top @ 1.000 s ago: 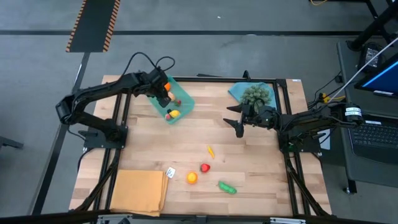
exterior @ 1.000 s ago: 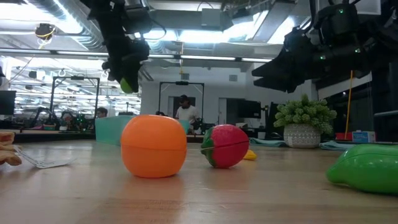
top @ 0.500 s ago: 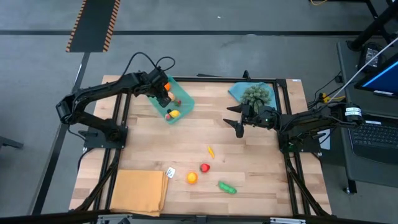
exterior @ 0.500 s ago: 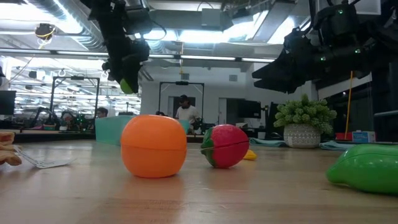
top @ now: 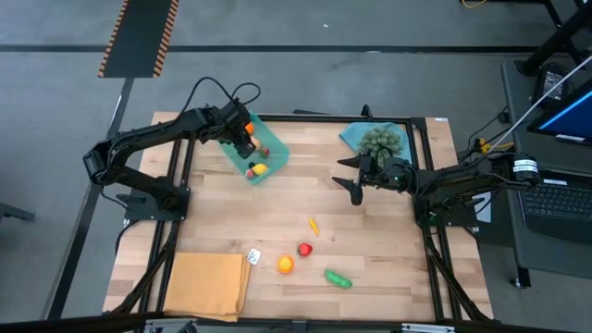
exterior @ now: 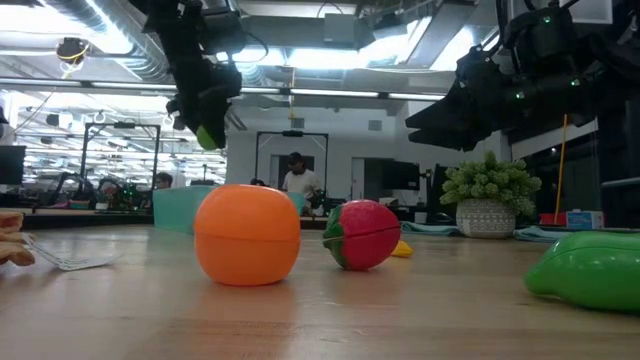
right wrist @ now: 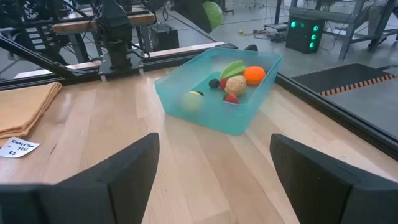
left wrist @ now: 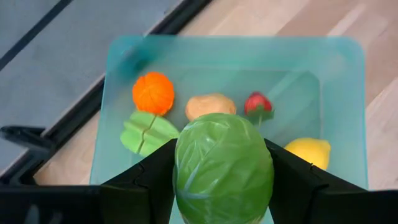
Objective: Pick and placing Produce into tupperware
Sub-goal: Put the green cabbage into the blue bin
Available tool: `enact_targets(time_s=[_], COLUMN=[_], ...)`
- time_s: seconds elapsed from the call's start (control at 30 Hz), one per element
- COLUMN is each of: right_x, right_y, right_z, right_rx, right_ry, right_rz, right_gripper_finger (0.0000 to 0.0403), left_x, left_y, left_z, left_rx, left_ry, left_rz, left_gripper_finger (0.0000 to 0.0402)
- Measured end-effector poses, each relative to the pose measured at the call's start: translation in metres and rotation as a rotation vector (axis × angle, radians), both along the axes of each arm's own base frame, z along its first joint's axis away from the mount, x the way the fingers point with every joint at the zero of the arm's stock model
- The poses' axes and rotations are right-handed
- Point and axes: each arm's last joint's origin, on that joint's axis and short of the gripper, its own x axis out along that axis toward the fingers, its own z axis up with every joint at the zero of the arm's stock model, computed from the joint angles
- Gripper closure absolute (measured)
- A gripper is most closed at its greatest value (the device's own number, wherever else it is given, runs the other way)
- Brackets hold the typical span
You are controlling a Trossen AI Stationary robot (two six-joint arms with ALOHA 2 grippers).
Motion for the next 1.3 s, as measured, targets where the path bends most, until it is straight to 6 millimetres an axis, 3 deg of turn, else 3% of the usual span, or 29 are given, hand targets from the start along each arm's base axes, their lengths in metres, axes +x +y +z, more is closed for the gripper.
enact_targets(time_s=[0.23,0.53,1.03,1.3], right_x=[0.0,0.0,0.0,0.0], right_y=[0.0,0.0,0.0,0.0], right_z=[0.0,0.0,0.0,0.0], right_rx=[-0.002,-0.002,-0.018,-0.018], right_ry=[0.001,0.003,0.009,0.01], right_rz=[0.0,0.0,0.003,0.003], right_gripper_finger=[0.0095,0.0095,0.0095,0.0095], left_x=[0.014,0.052,0.074,0.082], left_y=[0.006,0.019,0.028,0.032], left_z=[-0.014,-0.046,-0.083,-0.092], left_rx=[-0.051,-0.085,-0.178,-0.194], left_ry=[-0.017,-0.098,-0.132,-0.176], left_rz=[-0.049,-0.19,-0.275,-0.303], left_gripper_finger=[0.0212,0.0211,0.0211,0.0211])
